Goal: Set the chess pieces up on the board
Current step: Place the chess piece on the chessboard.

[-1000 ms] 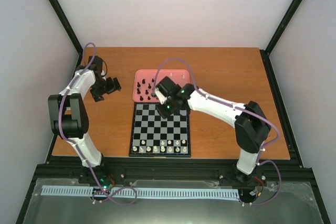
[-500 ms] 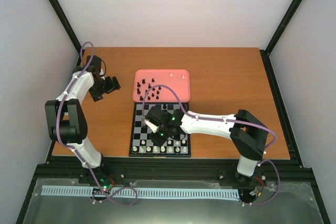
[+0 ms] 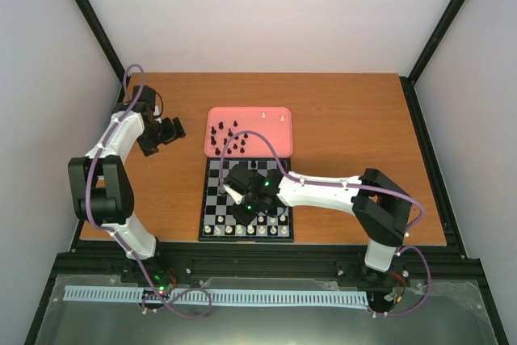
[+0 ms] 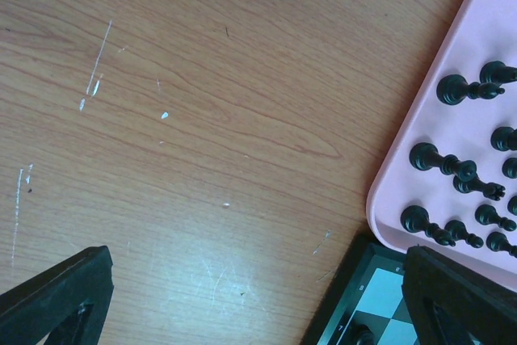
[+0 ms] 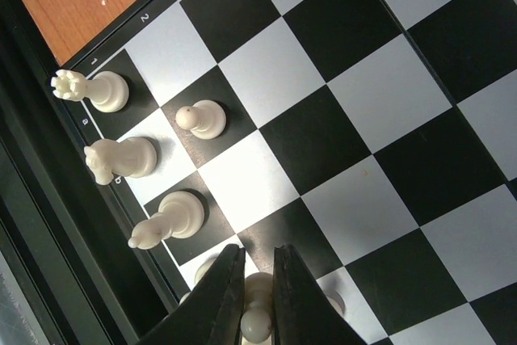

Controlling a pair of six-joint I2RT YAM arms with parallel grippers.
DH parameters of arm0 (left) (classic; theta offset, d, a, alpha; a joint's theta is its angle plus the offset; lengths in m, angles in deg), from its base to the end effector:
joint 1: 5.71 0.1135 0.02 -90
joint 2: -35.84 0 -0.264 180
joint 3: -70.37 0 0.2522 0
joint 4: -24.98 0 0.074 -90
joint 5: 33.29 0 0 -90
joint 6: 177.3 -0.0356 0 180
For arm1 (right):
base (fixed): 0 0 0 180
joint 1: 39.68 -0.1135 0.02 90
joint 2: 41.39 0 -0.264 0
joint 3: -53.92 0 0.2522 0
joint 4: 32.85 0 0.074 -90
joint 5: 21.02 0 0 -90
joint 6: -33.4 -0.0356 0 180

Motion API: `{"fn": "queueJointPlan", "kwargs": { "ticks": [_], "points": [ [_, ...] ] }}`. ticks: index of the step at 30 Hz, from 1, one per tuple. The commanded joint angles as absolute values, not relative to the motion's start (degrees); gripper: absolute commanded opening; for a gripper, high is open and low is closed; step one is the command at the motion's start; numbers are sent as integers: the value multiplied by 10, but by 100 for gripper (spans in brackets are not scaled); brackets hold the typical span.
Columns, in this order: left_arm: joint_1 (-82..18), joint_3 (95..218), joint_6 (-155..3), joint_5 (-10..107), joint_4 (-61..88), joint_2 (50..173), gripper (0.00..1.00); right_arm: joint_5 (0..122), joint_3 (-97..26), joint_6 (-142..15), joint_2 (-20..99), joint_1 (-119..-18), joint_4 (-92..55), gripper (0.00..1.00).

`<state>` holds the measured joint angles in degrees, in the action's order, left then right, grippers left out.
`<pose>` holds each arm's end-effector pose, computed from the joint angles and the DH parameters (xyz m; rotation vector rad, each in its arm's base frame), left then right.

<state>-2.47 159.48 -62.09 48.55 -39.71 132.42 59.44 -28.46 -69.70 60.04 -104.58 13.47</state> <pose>0.3335 0.0138 0.2390 -0.6693 2.7699 -0.2847 0.1457 0.3250 0.1908 -1.2937 2.5453 0.5773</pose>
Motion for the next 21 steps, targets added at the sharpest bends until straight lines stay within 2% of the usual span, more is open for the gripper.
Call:
{"fn": "queueJointPlan", "kwargs": {
  "ticks": [1, 21],
  "points": [
    [-27, 1599, -628, 490, -391, 1307, 100, 607, -299, -697, 616, -1049, 133, 11],
    [-27, 1605, -631, 498, -394, 1314, 100, 597, -307, -681, 638, -1040, 137, 13]
  ]
}}
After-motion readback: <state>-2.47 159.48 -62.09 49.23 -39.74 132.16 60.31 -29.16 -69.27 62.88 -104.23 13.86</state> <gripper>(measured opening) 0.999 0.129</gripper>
